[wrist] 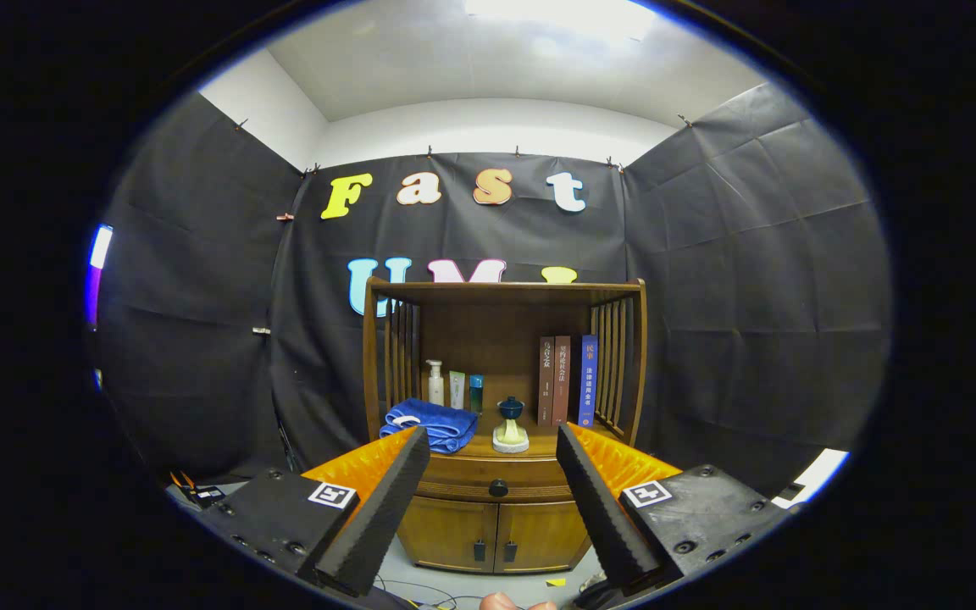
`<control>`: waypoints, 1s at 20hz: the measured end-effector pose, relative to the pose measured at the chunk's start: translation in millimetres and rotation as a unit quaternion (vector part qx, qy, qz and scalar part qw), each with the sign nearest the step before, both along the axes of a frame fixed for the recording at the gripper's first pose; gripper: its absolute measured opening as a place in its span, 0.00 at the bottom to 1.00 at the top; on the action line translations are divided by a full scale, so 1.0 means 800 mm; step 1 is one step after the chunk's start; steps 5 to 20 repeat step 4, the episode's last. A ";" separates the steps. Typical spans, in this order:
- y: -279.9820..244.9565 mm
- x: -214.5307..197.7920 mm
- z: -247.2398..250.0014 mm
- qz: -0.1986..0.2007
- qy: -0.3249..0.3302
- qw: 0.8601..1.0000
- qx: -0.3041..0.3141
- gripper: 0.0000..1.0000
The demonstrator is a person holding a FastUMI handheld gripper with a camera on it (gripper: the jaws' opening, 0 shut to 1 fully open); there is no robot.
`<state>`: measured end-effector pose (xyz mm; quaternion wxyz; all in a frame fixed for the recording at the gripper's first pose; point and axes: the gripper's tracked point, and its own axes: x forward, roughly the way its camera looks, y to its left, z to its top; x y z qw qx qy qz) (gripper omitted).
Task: Pull open the drawer, take out the items inside it, and place them on the countertop above the cabinet.
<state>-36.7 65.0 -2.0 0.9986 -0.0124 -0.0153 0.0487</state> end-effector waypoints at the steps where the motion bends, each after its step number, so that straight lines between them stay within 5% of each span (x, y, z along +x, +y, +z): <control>1: -0.001 0.002 -0.003 0.000 0.004 1.000 0.000 0.99; 20: -0.006 0.005 -0.005 -0.003 0.009 1.000 -0.002 0.99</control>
